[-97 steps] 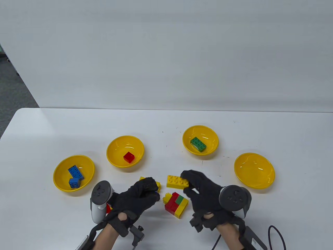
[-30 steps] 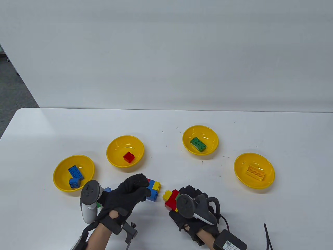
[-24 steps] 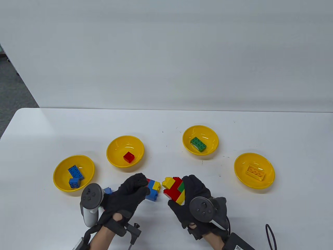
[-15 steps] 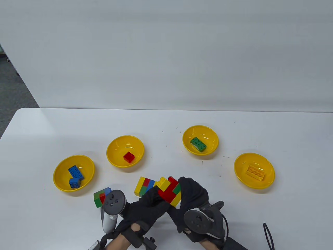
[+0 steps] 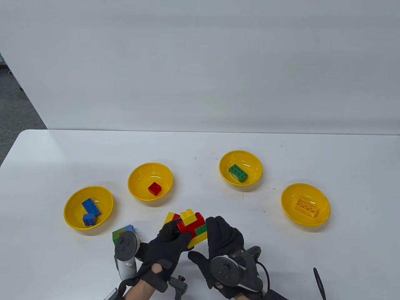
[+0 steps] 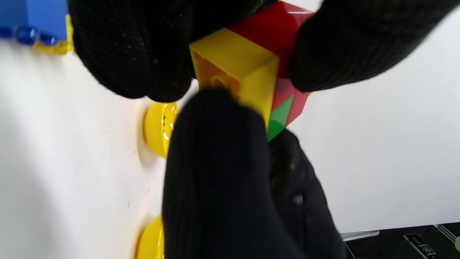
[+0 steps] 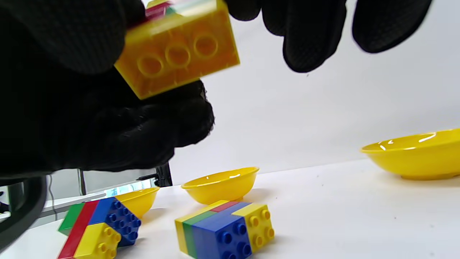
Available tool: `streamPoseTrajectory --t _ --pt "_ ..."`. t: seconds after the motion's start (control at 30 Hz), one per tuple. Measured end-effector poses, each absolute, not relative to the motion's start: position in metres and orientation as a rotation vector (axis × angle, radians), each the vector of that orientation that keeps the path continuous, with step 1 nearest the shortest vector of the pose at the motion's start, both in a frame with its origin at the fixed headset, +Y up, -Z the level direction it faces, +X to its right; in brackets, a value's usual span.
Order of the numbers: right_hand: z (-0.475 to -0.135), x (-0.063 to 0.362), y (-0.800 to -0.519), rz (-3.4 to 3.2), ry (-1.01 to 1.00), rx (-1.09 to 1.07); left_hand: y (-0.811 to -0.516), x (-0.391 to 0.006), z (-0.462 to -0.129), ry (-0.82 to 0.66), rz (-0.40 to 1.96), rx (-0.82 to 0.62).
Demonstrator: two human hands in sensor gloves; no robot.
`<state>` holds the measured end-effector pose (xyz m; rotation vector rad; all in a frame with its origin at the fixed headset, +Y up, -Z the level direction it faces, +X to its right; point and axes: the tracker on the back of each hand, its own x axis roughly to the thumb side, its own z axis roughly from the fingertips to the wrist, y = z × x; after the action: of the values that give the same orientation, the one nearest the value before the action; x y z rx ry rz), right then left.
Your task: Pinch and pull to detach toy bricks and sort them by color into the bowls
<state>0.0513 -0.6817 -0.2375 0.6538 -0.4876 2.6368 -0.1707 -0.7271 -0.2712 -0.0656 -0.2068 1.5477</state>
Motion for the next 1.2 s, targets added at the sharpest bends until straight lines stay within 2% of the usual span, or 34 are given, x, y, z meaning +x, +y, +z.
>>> streamPoseTrajectory --t 0.13,0.23,0.47,0.67,0.87,0.93,1.03,1.13,1.2 --pt "-0.243 0.071 -0.665 2.478 -0.532 0.650 -0.718 -0.183 -0.277 -0.262 1.468 -0.009" --pt "-0.250 0.088 -0.660 2.253 -0.522 0.668 -0.712 -0.182 -0.281 -0.348 1.399 -0.019" --pt "-0.266 0.092 -0.674 2.082 -0.248 0.830 -0.708 -0.166 -0.281 -0.491 1.135 -0.117" --pt "-0.262 0.083 -0.679 2.130 -0.285 0.873 -0.714 -0.154 -0.278 -0.558 1.052 -0.174" --pt "-0.263 0.085 -0.679 2.105 -0.242 0.741 -0.718 -0.151 -0.279 -0.574 1.112 -0.229" --pt "-0.270 0.092 -0.684 1.986 -0.147 0.650 -0.718 -0.152 -0.280 -0.597 1.074 -0.217" --pt "-0.279 0.106 -0.688 1.890 -0.121 0.512 -0.718 -0.153 -0.280 -0.584 1.145 -0.244" --pt "-0.292 0.139 -0.675 1.912 -0.287 0.366 -0.721 -0.155 -0.281 -0.558 1.129 -0.241" --pt "-0.299 0.175 -0.664 2.038 -0.475 0.251 -0.722 -0.157 -0.281 -0.542 1.123 -0.239"
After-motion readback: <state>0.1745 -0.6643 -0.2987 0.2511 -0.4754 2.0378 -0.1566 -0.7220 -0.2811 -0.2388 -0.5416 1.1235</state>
